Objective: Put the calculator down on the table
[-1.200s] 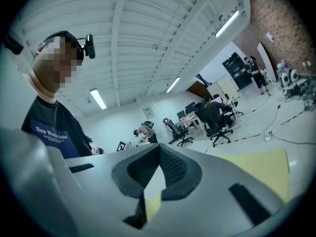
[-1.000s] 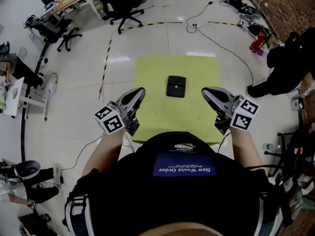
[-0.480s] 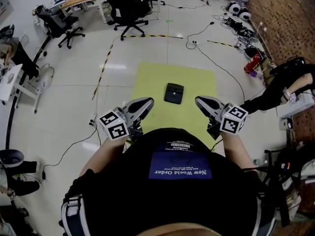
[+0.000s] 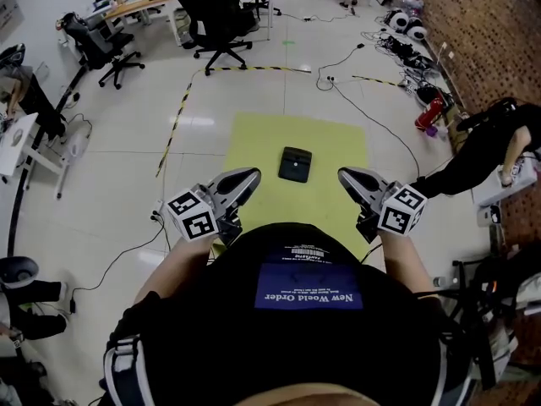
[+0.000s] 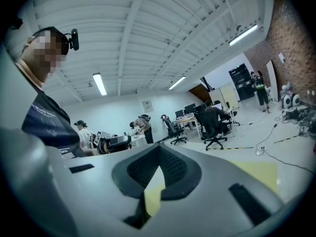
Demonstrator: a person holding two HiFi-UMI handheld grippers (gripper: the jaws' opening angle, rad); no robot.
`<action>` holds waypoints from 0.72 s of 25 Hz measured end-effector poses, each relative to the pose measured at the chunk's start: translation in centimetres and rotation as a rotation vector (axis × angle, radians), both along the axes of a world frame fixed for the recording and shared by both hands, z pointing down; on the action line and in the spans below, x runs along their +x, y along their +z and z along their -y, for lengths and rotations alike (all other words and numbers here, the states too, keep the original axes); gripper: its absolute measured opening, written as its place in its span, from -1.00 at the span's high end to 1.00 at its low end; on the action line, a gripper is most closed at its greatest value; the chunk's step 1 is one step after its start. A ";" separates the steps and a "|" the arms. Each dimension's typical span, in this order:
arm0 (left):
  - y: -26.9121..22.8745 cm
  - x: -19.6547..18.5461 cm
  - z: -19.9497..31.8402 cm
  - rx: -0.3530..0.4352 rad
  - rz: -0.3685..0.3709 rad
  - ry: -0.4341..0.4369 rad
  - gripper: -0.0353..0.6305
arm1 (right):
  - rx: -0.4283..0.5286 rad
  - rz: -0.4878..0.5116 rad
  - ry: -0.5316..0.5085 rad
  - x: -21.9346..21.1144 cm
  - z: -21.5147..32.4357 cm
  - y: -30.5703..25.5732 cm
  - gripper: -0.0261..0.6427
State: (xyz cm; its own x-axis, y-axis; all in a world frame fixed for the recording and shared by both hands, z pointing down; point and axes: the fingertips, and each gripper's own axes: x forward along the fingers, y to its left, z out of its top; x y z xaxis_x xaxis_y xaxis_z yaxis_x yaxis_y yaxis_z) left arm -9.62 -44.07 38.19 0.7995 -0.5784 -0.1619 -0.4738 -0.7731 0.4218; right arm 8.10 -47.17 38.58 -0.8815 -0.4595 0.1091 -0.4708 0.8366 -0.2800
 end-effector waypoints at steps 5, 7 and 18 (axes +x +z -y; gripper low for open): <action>0.0 -0.3 0.1 -0.001 0.000 0.014 0.87 | 0.004 -0.014 0.001 -0.4 0.0 0.2 0.97; 0.0 -0.3 0.1 -0.006 -0.001 0.014 0.87 | 0.001 -0.020 -0.001 -0.5 0.0 0.3 0.97; 0.1 -0.3 0.4 -0.007 0.004 0.020 0.87 | 0.005 -0.049 -0.030 -1.2 0.2 0.4 0.97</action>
State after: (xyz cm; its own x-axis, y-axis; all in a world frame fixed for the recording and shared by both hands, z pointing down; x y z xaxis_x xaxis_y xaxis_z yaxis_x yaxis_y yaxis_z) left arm -9.90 -44.48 38.29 0.8113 -0.5637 -0.1549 -0.4604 -0.7794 0.4249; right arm 6.88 -47.33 39.01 -0.8886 -0.4335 0.1499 -0.4583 0.8521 -0.2528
